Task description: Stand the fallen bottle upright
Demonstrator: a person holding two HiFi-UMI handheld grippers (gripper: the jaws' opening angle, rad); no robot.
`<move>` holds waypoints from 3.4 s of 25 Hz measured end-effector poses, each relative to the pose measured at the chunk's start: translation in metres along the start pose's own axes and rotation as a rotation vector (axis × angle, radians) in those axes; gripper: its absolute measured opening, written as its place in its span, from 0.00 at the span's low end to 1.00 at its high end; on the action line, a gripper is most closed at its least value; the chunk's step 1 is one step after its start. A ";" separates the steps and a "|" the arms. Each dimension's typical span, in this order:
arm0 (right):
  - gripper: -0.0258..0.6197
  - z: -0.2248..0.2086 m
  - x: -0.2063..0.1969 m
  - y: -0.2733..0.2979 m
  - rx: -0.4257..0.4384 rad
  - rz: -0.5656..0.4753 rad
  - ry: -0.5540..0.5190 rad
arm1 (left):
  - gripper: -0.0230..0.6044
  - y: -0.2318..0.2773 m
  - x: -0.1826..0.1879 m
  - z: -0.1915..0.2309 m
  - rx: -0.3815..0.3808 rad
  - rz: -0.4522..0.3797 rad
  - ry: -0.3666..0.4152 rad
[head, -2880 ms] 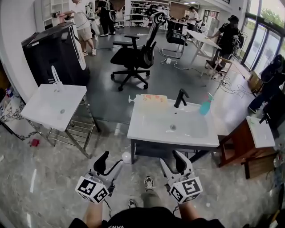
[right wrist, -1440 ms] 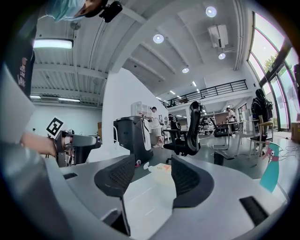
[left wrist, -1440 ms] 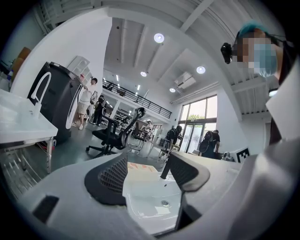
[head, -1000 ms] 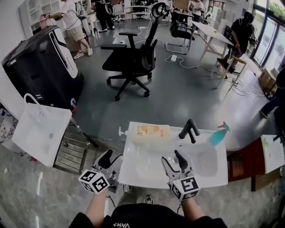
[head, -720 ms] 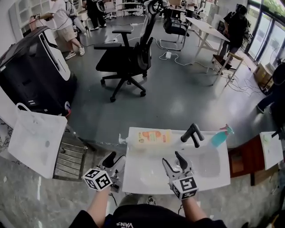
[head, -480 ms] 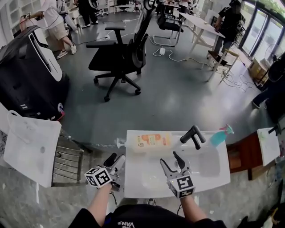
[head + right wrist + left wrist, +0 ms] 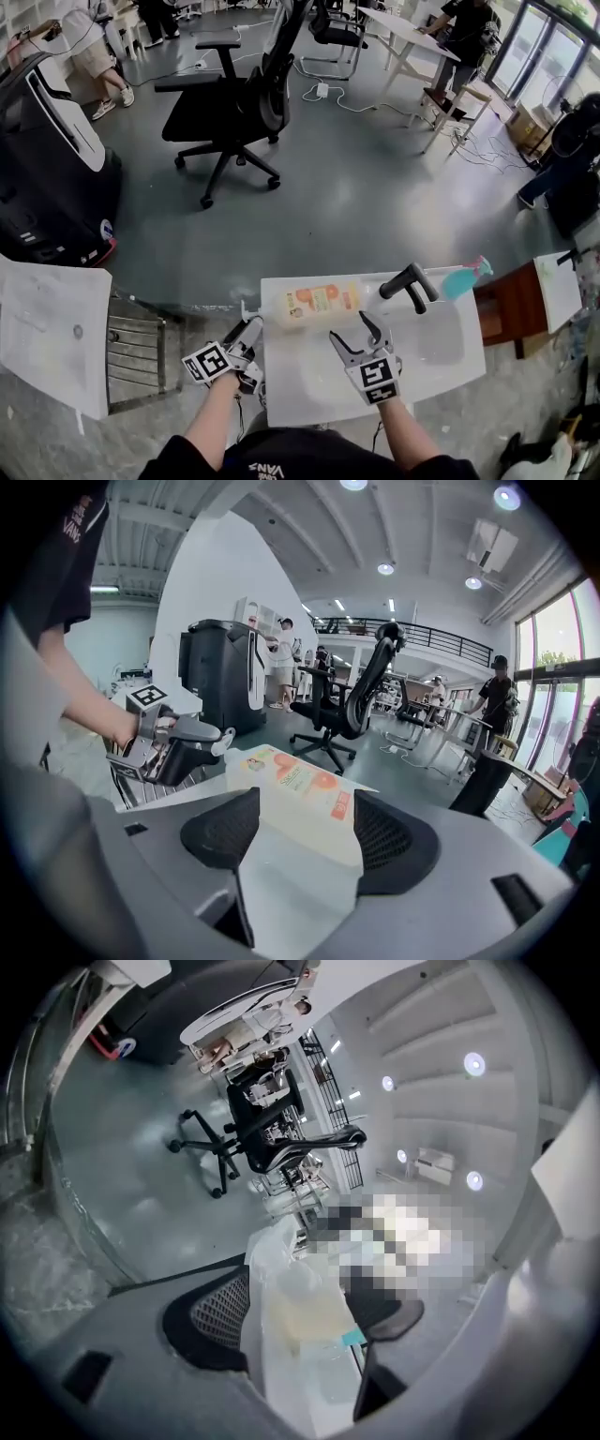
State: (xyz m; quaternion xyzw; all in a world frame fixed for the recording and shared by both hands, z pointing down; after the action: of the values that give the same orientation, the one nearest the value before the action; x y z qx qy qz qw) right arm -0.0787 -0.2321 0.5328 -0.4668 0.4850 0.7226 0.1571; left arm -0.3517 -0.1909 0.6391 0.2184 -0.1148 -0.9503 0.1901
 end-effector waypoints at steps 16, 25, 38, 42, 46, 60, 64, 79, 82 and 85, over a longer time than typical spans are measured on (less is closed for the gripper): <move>0.53 -0.005 -0.010 0.026 -0.048 0.081 0.021 | 0.28 0.029 0.005 0.011 -0.205 -0.024 -0.227; 0.53 -0.008 -0.013 0.032 -0.051 0.132 -0.033 | 0.26 0.028 0.007 0.010 -0.223 -0.002 -0.199; 0.50 -0.027 -0.025 0.025 0.063 0.091 -0.071 | 0.24 0.017 0.036 -0.050 -0.210 -0.065 0.035; 0.50 -0.036 -0.028 0.023 0.093 0.058 -0.056 | 0.23 0.021 0.045 -0.081 -0.192 -0.076 0.146; 0.50 -0.042 -0.032 0.017 0.120 0.028 -0.041 | 0.22 0.026 0.049 -0.108 -0.176 -0.085 0.233; 0.49 -0.062 -0.047 -0.004 0.182 -0.067 0.034 | 0.21 0.056 0.049 -0.208 -0.120 -0.079 0.542; 0.48 -0.067 -0.054 -0.006 0.186 -0.090 0.065 | 0.21 0.072 0.046 -0.231 -0.136 -0.059 0.619; 0.44 -0.074 -0.065 -0.008 0.177 -0.128 0.156 | 0.21 0.108 0.020 -0.301 -0.158 -0.015 0.859; 0.45 -0.075 -0.068 -0.007 0.189 -0.121 0.162 | 0.21 0.112 0.010 -0.313 -0.181 -0.006 0.914; 0.44 -0.077 -0.071 -0.006 0.196 -0.113 0.174 | 0.21 0.120 0.000 -0.326 -0.212 0.008 0.976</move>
State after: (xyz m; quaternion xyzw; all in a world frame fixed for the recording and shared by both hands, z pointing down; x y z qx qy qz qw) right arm 0.0020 -0.2781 0.5816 -0.5367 0.5378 0.6188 0.1996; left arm -0.1647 -0.3433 0.3894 0.6166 0.0837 -0.7430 0.2463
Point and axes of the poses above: the fingertips, and each gripper's own axes: y forward along the fingers, z to its left, x out of its top, the point moved 7 cm from there along -y, backward along the fingers, and after that the axes turned 11 degrees about x, right-handed, at the moved point
